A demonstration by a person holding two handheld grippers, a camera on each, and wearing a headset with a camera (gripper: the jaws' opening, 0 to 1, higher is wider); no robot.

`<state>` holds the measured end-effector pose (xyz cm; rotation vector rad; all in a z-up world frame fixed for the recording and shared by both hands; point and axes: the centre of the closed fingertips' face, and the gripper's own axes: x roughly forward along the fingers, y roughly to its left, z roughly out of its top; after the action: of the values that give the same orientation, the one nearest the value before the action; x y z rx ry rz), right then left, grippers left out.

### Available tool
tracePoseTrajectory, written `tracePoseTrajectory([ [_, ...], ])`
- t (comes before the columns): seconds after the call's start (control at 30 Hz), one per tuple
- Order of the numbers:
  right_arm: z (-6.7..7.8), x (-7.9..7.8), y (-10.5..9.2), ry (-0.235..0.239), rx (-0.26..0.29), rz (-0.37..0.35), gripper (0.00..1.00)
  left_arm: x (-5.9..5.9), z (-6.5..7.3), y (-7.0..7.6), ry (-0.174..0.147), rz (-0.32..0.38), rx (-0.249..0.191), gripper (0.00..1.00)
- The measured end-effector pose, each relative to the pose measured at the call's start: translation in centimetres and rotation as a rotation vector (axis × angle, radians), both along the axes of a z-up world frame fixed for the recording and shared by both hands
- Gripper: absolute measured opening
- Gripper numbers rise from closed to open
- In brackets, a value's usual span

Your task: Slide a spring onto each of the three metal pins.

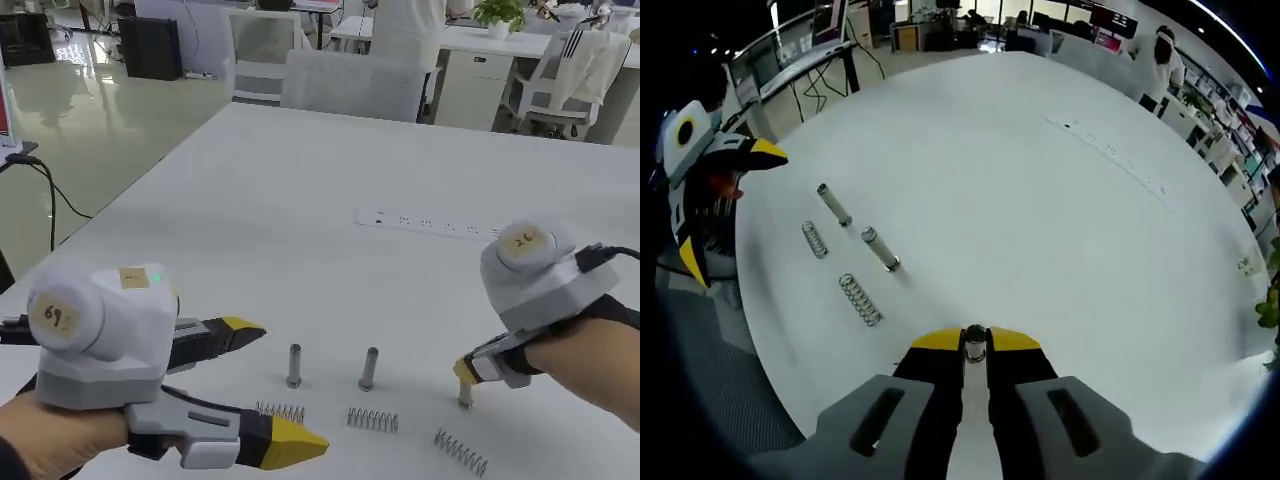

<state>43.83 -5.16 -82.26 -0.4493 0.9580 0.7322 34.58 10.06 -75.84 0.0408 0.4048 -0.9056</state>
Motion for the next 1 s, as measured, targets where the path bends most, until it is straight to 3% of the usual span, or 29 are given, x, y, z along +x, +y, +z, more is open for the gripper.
tracePoseTrajectory([
  [0.3,0.1,-0.7,-0.1,-0.011,0.037,-0.004,0.05,0.0,-0.1,-0.1,0.004,-0.003,0.001,0.80],
  [0.43,0.4,-0.6,0.6,-0.032,0.082,0.006,0.05,-0.1,-0.1,-0.2,0.004,-0.006,0.002,0.80],
  [1.0,0.2,-0.6,0.8,-0.089,0.107,0.068,0.05,-0.2,0.0,-0.2,0.001,-0.007,0.001,0.80],
])
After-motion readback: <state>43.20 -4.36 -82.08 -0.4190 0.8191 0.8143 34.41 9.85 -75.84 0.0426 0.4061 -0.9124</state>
